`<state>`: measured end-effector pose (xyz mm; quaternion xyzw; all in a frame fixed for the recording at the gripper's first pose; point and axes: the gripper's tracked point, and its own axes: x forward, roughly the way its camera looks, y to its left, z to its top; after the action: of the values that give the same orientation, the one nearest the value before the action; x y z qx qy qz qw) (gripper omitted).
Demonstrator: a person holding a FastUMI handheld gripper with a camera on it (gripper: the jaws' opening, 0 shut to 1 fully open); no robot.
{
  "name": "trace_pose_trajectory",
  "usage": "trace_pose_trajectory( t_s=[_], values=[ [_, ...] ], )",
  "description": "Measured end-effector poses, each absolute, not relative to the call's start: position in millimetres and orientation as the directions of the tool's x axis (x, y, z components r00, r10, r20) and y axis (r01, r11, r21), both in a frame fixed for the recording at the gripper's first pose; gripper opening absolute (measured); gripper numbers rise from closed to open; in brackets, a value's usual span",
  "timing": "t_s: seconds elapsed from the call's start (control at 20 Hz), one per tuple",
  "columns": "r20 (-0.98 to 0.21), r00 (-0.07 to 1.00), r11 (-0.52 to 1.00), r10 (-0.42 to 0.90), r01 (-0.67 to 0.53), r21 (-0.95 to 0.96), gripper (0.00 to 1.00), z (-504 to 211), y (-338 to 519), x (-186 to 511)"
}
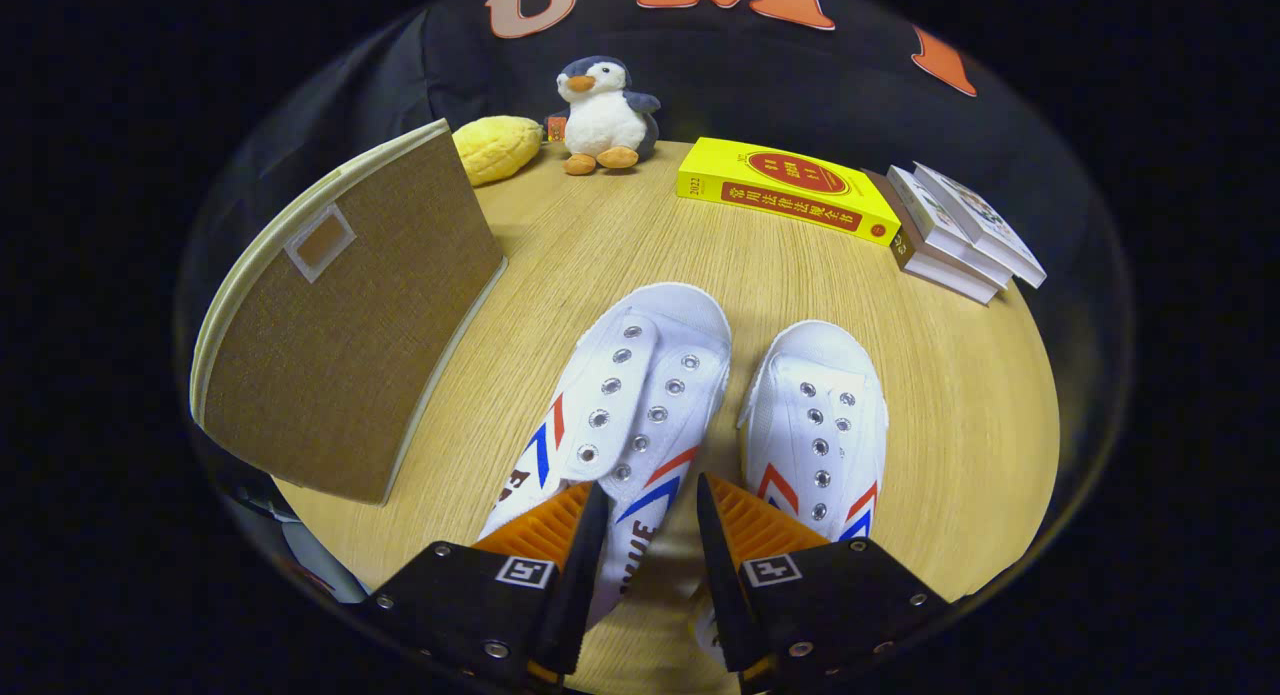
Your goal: Open the storage box then place both shoes into the box .Put the left shoe in first, then the right shoe, with the right side of both shoes facing outward in a uniform manner.
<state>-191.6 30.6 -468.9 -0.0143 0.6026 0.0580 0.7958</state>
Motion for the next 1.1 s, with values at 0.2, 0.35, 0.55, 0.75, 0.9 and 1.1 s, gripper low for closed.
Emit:
trace_pose_trajectory(
  t_s=[0.2,0.35,0.55,0.75,0.9,1.1],
  values=[
    [-0.966,0.206,0.986,0.154,-0.096,0.136,0.46,-471.6,40.4,-191.9],
    [-0.971,0.179,0.987,0.157,-0.053,0.149,0.34,-471.7,40.0,-194.5],
    [-0.970,0.160,0.980,0.182,0.056,0.193,0.19,-468.3,37.7,-194.8],
    [-0.949,0.228,0.960,0.216,0.131,0.249,0.04,-457.7,41.0,-186.8],
    [-0.921,0.287,0.934,0.263,0.162,0.317,0.04,-439.3,56.9,-172.1],
    [-0.894,0.355,0.926,0.272,0.157,0.343,0.03,-402.2,64.5,-146.3]
  ],
)
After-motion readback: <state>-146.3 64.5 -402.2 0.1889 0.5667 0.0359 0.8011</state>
